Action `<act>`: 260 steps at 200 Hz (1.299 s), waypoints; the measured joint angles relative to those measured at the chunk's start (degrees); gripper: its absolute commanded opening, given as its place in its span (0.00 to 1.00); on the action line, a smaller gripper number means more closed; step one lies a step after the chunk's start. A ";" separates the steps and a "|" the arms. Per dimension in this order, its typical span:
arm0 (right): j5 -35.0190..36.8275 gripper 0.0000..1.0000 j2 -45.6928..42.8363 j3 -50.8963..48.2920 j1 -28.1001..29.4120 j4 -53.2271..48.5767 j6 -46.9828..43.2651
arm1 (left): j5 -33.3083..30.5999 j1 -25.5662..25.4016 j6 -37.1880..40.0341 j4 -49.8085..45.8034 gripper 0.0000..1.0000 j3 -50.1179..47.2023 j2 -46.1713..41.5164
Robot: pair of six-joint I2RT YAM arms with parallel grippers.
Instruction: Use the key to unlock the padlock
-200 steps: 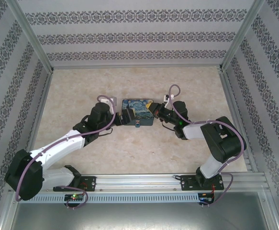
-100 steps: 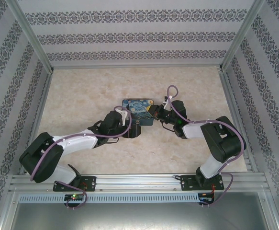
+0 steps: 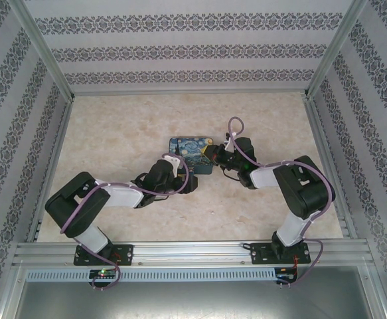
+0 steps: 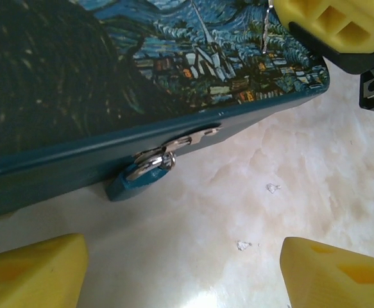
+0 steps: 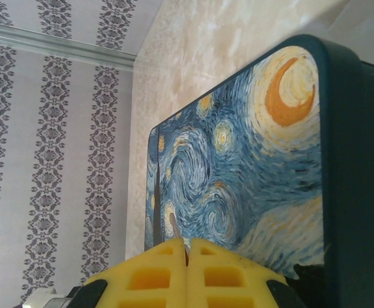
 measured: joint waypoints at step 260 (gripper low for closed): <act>-0.02 0.00 2.36 1.09 -0.66 2.71 0.00 | -0.26 -1.07 -2.16 13.51 0.76 5.64 11.91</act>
